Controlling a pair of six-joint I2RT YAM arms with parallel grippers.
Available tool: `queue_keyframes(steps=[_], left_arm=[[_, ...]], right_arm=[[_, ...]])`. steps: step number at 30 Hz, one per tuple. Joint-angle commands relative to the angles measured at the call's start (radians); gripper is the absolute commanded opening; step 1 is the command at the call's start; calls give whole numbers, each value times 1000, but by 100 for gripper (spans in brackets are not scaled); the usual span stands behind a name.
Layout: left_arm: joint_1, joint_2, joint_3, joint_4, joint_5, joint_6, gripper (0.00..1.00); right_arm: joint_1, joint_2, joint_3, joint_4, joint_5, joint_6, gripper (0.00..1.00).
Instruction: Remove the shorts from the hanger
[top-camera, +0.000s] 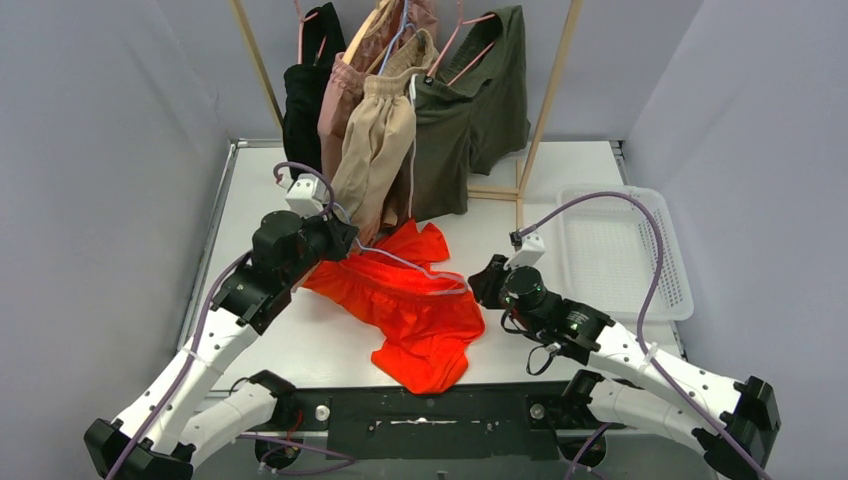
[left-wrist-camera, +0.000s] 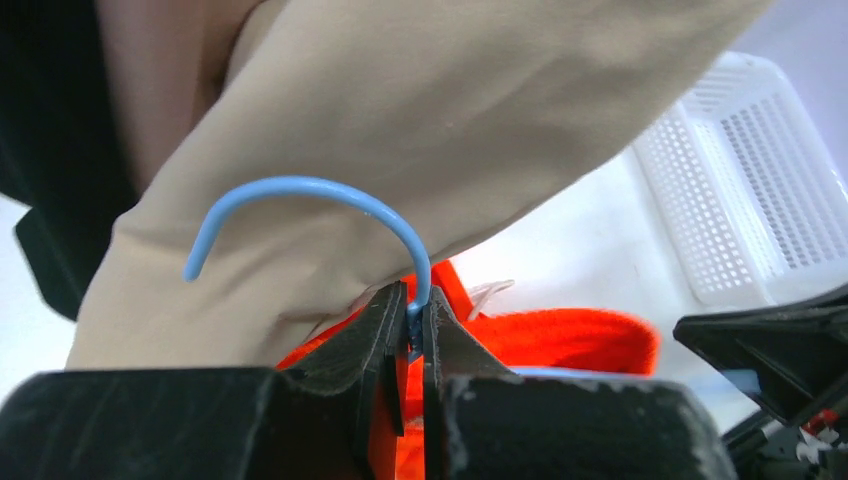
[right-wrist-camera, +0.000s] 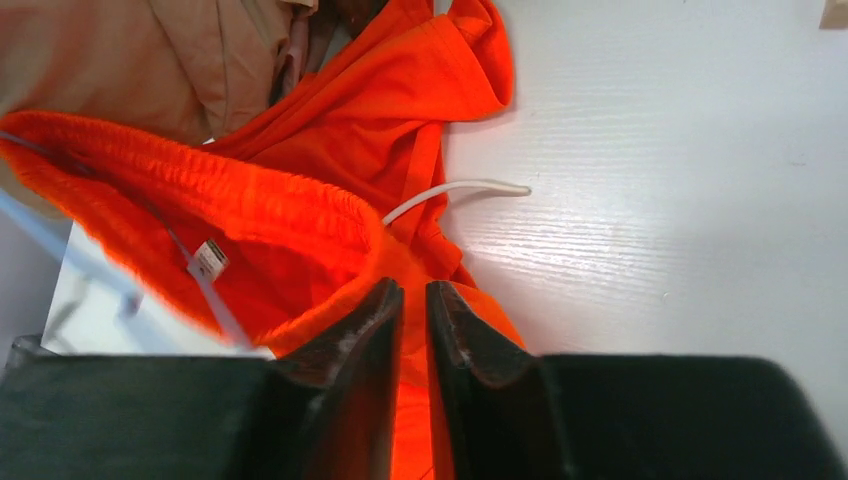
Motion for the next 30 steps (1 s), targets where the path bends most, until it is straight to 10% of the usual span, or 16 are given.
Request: queue_keyframes(steps=[1, 15, 20, 30], left_arm=[[-1, 0, 20, 127, 158, 37, 0], [-3, -22, -6, 83, 155, 92, 0], [-3, -25, -4, 71, 164, 95, 0], [-2, -15, 14, 36, 176, 95, 0]], right_arm=[[8, -96, 27, 7, 54, -97, 22], [10, -52, 176, 58, -265, -152, 74], [119, 204, 293, 87, -411, -218, 77], [229, 454, 532, -153, -173, -297, 77]])
